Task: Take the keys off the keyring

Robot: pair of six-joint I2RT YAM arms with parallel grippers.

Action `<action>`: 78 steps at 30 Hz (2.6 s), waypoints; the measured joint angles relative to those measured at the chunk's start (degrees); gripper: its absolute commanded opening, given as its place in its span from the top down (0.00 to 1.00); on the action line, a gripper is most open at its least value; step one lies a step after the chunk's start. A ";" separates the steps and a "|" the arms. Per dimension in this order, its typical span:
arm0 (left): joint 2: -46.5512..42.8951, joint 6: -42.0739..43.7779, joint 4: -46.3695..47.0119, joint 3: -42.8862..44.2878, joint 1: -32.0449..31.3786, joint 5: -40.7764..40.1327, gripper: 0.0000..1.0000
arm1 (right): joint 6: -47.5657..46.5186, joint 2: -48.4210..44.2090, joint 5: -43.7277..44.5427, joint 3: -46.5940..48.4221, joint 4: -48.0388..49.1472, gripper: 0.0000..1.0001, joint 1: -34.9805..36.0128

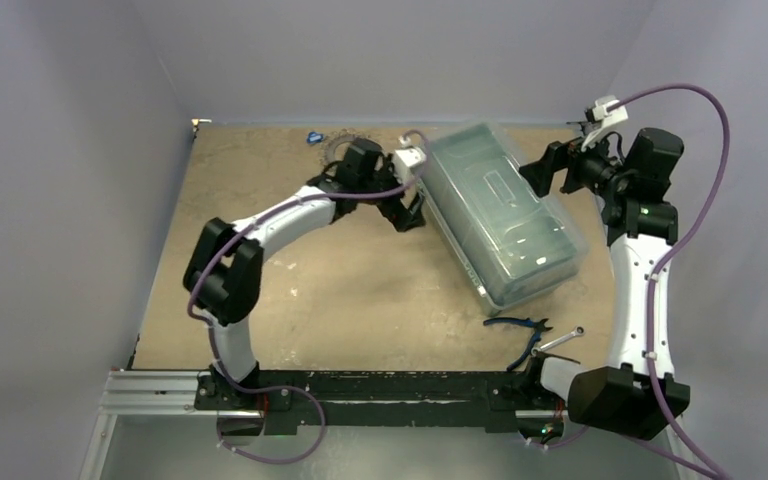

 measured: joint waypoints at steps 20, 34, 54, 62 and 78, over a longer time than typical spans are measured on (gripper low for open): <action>-16.41 -9.22 -10.80 -7.67 44.59 10.32 0.01 | -11.67 29.14 28.52 15.87 -9.09 0.01 51.25; -16.41 -10.88 -10.69 -7.96 44.13 12.85 0.01 | -13.99 35.69 39.78 7.30 -10.88 0.01 53.77; -13.92 -10.69 -9.49 -8.15 44.02 13.27 0.01 | -27.74 28.61 39.26 -0.90 -9.05 0.01 33.31; -10.34 -3.78 -11.56 -5.84 38.29 5.42 0.01 | -31.93 28.61 39.23 2.86 -10.67 0.01 26.32; 26.23 3.04 -12.44 35.80 26.91 -2.64 0.10 | -14.56 12.39 15.19 0.50 -8.00 0.01 26.32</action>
